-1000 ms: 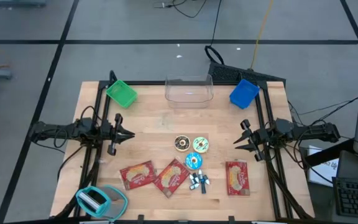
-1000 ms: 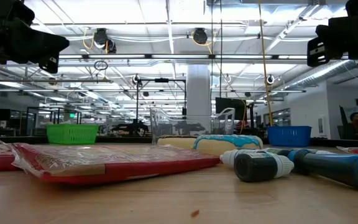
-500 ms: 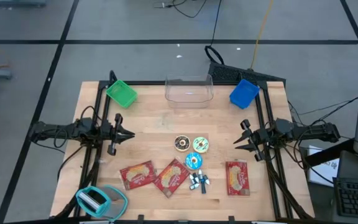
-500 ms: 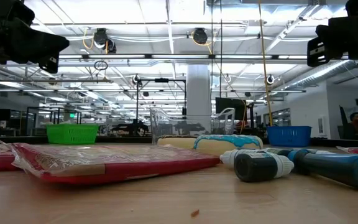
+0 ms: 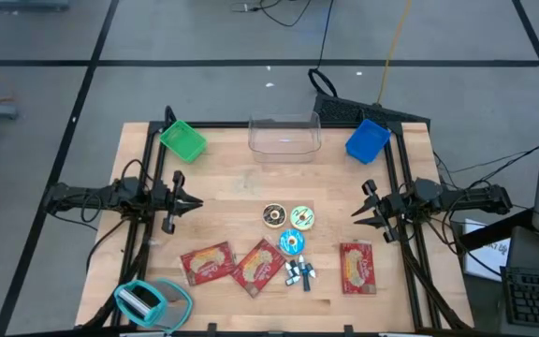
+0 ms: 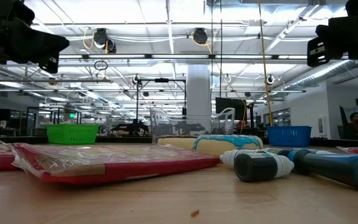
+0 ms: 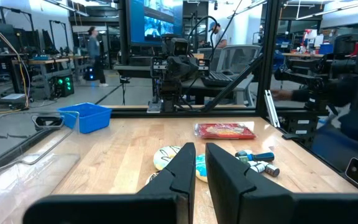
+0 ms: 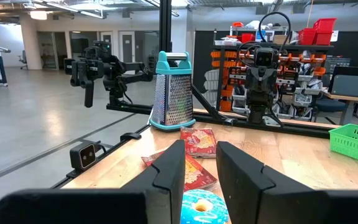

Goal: Pick & Place Food Item

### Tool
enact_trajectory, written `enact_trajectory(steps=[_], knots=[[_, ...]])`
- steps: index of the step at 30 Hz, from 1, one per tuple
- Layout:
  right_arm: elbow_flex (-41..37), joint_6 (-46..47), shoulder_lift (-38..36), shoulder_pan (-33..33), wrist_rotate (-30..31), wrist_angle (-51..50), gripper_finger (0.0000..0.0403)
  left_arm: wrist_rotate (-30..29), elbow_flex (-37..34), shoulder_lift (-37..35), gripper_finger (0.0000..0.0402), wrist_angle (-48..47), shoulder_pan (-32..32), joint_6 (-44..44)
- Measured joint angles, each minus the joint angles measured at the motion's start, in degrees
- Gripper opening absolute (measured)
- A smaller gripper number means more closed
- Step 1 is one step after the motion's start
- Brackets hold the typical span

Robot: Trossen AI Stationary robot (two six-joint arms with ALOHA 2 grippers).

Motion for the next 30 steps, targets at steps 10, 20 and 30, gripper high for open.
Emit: enact_trajectory(steps=[10,20,30], knots=[[0.0,0.0,0.0,0.0,0.0,0.0,0.0082,0.0,0.0,0.0,0.0037,0.0,0.0,0.0],[0.0,0.0,0.0,0.0,0.0,0.0,0.0082,0.0,0.0,0.0,0.0037,0.0,0.0,0.0],[0.0,12.0,0.0,0.0,-1.1,8.6,0.0082,0.0,0.0,0.0,0.0037,0.0,0.0,0.0]])
